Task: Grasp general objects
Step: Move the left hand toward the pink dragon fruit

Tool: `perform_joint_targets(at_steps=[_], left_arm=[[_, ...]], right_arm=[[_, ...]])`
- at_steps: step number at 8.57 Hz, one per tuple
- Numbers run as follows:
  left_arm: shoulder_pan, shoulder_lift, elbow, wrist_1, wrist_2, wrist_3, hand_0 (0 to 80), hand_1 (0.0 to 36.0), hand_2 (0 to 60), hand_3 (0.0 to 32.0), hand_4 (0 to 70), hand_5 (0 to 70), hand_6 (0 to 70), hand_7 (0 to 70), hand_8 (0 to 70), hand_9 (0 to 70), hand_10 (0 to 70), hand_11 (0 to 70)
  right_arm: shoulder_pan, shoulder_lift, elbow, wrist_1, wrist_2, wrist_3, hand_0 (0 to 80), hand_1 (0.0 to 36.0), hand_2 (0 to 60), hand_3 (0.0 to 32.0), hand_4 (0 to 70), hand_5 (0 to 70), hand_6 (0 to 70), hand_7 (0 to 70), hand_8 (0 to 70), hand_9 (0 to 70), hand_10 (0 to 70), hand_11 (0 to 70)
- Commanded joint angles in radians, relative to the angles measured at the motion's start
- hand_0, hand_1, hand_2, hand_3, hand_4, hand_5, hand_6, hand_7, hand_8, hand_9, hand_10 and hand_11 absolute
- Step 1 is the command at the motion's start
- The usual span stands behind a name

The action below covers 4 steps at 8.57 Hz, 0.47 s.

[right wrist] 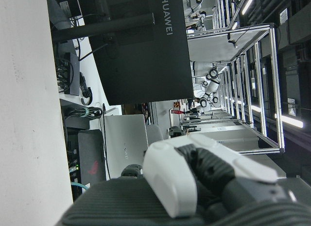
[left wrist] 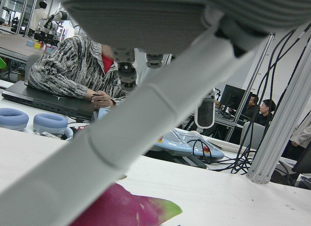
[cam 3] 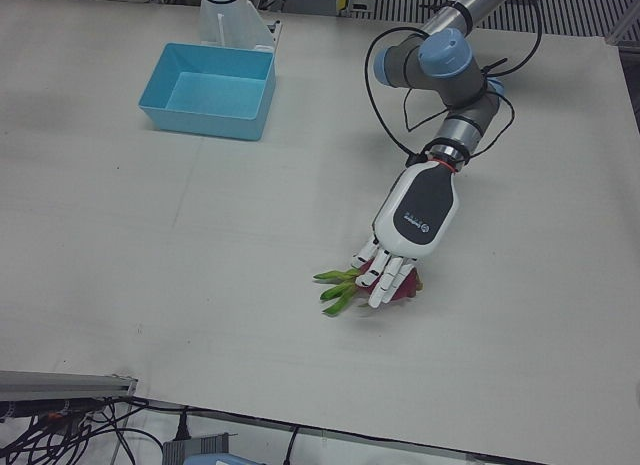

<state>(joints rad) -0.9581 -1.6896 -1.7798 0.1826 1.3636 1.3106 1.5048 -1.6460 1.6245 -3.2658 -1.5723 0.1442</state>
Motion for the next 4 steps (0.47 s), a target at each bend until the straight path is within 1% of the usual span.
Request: perform_joint_targets(at_steps=[1,2,3,4], left_arm=[[0.004,-0.012,0.083,-0.052,-0.012,0.002,80.0,36.0,60.0,8.6,5.0,17.2,0.0,41.7,0.0,6.9,0.0,0.0],[0.007,-0.012,0.109,-0.073,-0.039,0.004,80.0,36.0,60.0,10.2,4.9,13.4,0.0,42.3,0.0,7.0,0.0,0.0],[0.043,-0.012,0.118,-0.078,-0.069,0.002,80.0,36.0,60.0,12.2,4.0,6.8,0.0,41.0,0.0,6.8,0.0,0.0],[0.057,-0.015,0.117,-0.078,-0.083,0.001,80.0,36.0,60.0,12.0,3.7,7.7,0.0,40.6,0.0,6.7,0.0,0.0]], right_arm=[[0.0,0.0,0.0,0.0,0.0,0.0,0.0,0.0,0.0,0.0,0.0,0.0,0.0,0.0,0.0,0.0,0.0,0.0],[0.0,0.0,0.0,0.0,0.0,0.0,0.0,0.0,0.0,0.0,0.0,0.0,0.0,0.0,0.0,0.0,0.0,0.0],[0.0,0.0,0.0,0.0,0.0,0.0,0.0,0.0,0.0,0.0,0.0,0.0,0.0,0.0,0.0,0.0,0.0,0.0],[0.0,0.0,0.0,0.0,0.0,0.0,0.0,0.0,0.0,0.0,0.0,0.0,0.0,0.0,0.0,0.0,0.0,0.0]])
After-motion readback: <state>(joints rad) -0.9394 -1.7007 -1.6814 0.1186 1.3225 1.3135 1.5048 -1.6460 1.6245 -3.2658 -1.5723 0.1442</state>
